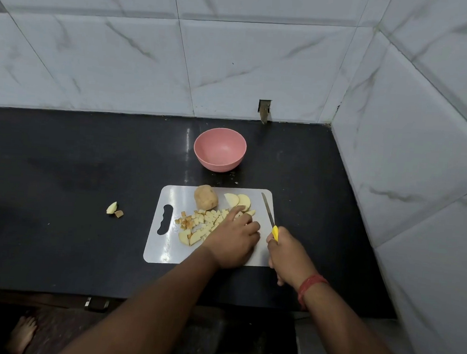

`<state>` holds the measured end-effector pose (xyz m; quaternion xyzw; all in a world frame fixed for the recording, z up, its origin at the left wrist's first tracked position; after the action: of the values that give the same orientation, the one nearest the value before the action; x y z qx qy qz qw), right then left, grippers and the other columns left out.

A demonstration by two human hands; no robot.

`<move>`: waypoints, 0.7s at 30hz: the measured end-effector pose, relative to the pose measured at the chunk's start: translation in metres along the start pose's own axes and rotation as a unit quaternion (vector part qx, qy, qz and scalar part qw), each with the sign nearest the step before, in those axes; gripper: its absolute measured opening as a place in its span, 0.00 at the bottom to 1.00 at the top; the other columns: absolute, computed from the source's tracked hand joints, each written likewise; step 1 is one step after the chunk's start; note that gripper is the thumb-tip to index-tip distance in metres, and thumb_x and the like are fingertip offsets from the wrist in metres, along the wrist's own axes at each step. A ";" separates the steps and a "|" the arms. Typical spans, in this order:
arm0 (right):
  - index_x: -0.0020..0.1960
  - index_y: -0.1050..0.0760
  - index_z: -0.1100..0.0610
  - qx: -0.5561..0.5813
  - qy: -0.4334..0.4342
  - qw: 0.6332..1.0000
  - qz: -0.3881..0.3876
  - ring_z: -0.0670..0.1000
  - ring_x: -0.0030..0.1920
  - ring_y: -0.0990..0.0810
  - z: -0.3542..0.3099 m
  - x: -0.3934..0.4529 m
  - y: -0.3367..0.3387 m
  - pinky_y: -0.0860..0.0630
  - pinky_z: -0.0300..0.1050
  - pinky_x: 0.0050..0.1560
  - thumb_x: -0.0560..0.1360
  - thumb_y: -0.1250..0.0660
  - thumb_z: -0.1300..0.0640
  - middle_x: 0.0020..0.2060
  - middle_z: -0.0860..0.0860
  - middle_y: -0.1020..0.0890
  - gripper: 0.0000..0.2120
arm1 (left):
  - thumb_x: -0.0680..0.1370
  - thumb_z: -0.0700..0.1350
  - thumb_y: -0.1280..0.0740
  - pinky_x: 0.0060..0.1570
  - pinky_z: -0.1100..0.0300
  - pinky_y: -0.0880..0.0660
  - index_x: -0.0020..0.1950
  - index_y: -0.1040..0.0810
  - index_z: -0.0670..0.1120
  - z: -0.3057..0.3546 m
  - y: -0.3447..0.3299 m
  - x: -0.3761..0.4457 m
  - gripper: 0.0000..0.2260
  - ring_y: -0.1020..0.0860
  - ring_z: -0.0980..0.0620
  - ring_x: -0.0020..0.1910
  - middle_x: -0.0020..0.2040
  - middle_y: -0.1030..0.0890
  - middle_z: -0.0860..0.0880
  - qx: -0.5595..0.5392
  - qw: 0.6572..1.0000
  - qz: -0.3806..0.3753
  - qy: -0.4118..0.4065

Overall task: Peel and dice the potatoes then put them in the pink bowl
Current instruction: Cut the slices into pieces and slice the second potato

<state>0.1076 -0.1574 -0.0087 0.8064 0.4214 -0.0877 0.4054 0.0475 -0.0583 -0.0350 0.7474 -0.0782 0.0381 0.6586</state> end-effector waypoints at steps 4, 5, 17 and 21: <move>0.53 0.33 0.54 -0.007 -0.006 1.000 -0.002 0.54 0.28 0.24 0.000 0.001 -0.002 0.22 0.45 0.25 0.82 0.48 0.50 0.43 0.58 0.21 0.09 | 0.79 0.47 0.39 0.65 0.42 0.33 0.49 0.19 0.45 -0.024 0.002 -0.006 0.11 0.26 0.44 0.50 0.48 0.22 0.46 0.021 0.996 -0.012 0.081; 0.53 0.33 0.54 -0.006 -0.007 1.000 -0.004 0.54 0.29 0.24 0.000 0.001 -0.003 0.22 0.45 0.25 0.82 0.48 0.51 0.43 0.58 0.21 0.09 | 0.79 0.47 0.39 0.64 0.42 0.32 0.50 0.19 0.45 -0.028 0.003 -0.005 0.11 0.26 0.44 0.50 0.50 0.22 0.46 0.015 0.995 -0.014 0.102; 0.50 0.33 0.53 0.023 -0.001 1.000 -0.008 0.53 0.29 0.27 0.004 0.001 -0.004 0.28 0.40 0.23 0.82 0.47 0.52 0.39 0.56 0.23 0.07 | 0.83 0.45 0.38 0.60 0.46 0.35 0.64 0.21 0.50 -0.045 -0.002 0.022 0.11 0.31 0.46 0.60 0.59 0.26 0.50 -0.045 0.965 -0.086 0.245; 0.50 0.33 0.54 0.021 0.000 1.000 0.001 0.53 0.29 0.26 0.006 0.001 -0.001 0.29 0.39 0.22 0.81 0.47 0.52 0.39 0.57 0.22 0.08 | 0.84 0.46 0.42 0.61 0.46 0.37 0.64 0.24 0.50 -0.038 0.001 0.027 0.12 0.31 0.46 0.61 0.60 0.24 0.49 -0.050 0.974 -0.085 0.205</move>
<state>0.1084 -0.1611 -0.0141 0.8154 0.4182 -0.0965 0.3884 0.0757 -0.0230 -0.0245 0.6936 0.1204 0.1306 0.6981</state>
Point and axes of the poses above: each hand's wrist, its own x-axis towards the middle knuckle, its own y-axis out of the back of the hand, z = x × y, the point moved 7 cm from there along x, towards the middle knuckle
